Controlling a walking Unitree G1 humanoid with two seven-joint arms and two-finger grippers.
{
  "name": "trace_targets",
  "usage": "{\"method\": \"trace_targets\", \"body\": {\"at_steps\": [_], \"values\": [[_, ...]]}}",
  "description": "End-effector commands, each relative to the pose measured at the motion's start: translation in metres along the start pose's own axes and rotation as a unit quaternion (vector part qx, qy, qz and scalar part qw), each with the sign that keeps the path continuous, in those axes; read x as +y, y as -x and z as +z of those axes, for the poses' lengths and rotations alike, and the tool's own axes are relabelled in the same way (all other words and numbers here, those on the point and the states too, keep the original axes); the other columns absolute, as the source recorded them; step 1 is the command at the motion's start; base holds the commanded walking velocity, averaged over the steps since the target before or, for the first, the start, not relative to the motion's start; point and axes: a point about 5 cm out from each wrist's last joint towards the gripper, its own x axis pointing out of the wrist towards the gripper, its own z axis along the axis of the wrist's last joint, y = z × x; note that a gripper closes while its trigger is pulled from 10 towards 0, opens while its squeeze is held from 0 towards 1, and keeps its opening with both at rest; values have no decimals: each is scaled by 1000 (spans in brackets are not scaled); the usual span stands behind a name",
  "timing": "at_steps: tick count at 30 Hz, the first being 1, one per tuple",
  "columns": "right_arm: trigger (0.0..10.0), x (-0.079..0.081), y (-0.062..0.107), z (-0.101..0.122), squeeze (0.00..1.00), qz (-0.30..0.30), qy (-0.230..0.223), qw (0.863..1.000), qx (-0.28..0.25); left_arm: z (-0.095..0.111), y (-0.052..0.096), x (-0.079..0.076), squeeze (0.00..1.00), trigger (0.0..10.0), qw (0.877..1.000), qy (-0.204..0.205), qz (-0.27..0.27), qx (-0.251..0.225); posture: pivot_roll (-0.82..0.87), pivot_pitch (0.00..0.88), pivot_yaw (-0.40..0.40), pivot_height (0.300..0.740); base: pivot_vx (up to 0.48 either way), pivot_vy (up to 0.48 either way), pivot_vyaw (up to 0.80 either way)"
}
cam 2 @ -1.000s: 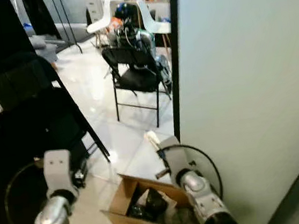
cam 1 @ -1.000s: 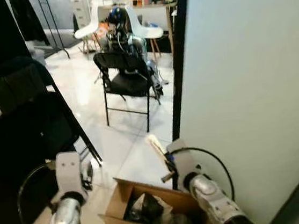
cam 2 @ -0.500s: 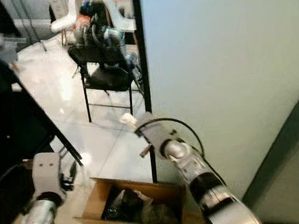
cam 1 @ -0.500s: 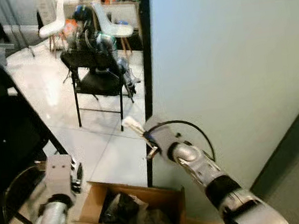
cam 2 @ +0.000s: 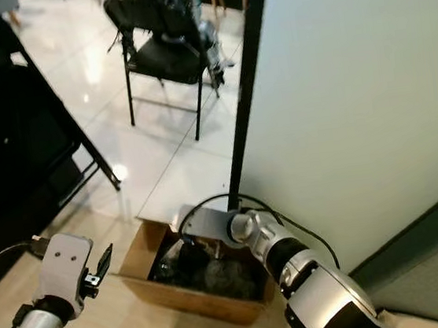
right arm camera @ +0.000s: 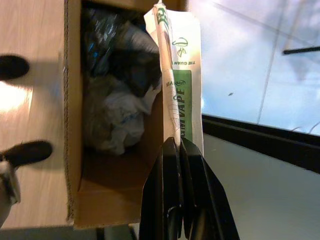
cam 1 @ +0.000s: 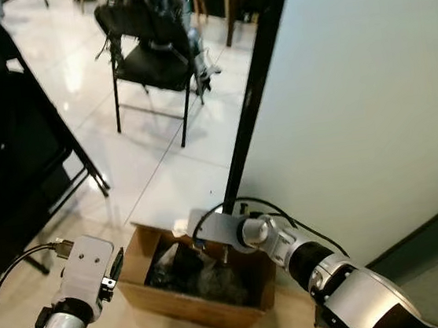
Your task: Clean up the room
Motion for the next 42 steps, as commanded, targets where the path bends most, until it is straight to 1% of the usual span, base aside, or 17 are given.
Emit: {"method": "trace_targets", "body": {"at_steps": [1, 2, 3, 4, 5, 9, 11, 13, 16, 19, 21, 24, 30, 32, 35, 37, 42], "values": [[10000, 2, 0, -6, 0, 4, 5, 1000, 8, 1, 3, -5, 0, 10000, 1000, 7, -18, 5, 172, 296, -163, 731, 0, 0, 0], [10000, 9, -1, -8, 0, 24, 19, 999, 13, 3, 4, -8, 0, 10000, 999, -5, -49, 4, 189, 321, -154, 731, 0, 0, 0], [10000, 9, -1, -8, 0, 24, 19, 999, 13, 3, 4, -8, 0, 10000, 999, -5, -49, 4, 189, 321, -154, 731, 0, 0, 0], [10000, 16, -2, -13, 0, 42, 43, 998, 23, 6, 5, -11, 0, 10000, 997, -21, -80, 5, 197, 330, -151, 731, 0, 0, 0], [10000, 26, -3, -20, 0, 57, 78, 995, 39, 10, 6, -13, 0, 10000, 993, -50, -110, 6, 219, 340, -143, 731, 0, 0, 0], [10000, 29, -3, -25, 0, 49, 88, 994, 50, 14, 7, -15, 0, 10000, 990, -62, -125, 4, 235, 343, -142, 731, 0, 0, 0], [10000, 29, -3, -26, 0, 46, 90, 993, 53, 15, 10, -15, 0, 10000, 989, -63, -133, 8, 248, 348, -139, 731, 0, 0, 0], [10000, 29, -2, -30, 0, 35, 109, 992, 61, 15, 16, -15, 0, 10000, 988, -58, -142, 18, 258, 357, -135, 731, 0, 0, 0], [10000, 28, -2, -31, 0, 28, 113, 991, 64, 15, 18, -15, 0, 10000, 988, -54, -145, 22, 259, 358, -135, 731, 0, 0, 0], [10000, 21, -1, -33, 0, -16, 120, 990, 69, 18, 25, -16, 0, 10000, 985, -54, -159, 29, 275, 362, -131, 731, 0, 0, 0], [10000, 21, -1, -33, 0, -16, 120, 990, 69, 18, 25, -16, 0, 10000, 985, -54, -159, 29, 275, 362, -131, 731, 0, 0, 0], [10000, 15, 0, -33, 0, -35, 127, 989, 71, 18, 29, -17, 0, 10000, 984, -55, -168, 35, 277, 365, -128, 731, 0, 0, 0], [10000, 9, 2, -33, 0, -50, 144, 986, 74, 19, 31, -17, 0, 10000, 984, -52, -165, 33, 276, 361, -125, 731, 0, 0, 0], [10000, 3, 3, -33, 0, -66, 157, 982, 76, 22, 31, -19, 0, 10000, 984, -45, -172, 29, 278, 355, -124, 731, 0, 0, 0], [10000, 0, 4, -33, 0, -73, 164, 981, 78, 23, 32, -20, 0, 10000, 983, -43, -175, 29, 278, 355, -124, 731, 0, 0, 0], [10000, -5, 6, -34, 0, -92, 174, 977, 81, 23, 33, -21, 0, 10000, 983, -42, -179, 31, 279, 358, -120, 731, 0, 0, 0], [10000, -9, 7, -35, 0, -106, 187, 973, 86, 24, 34, -24, 0, 10000, 982, -39, -183, 36, 282, 360, -122, 731, 0, 0, 0]]}}
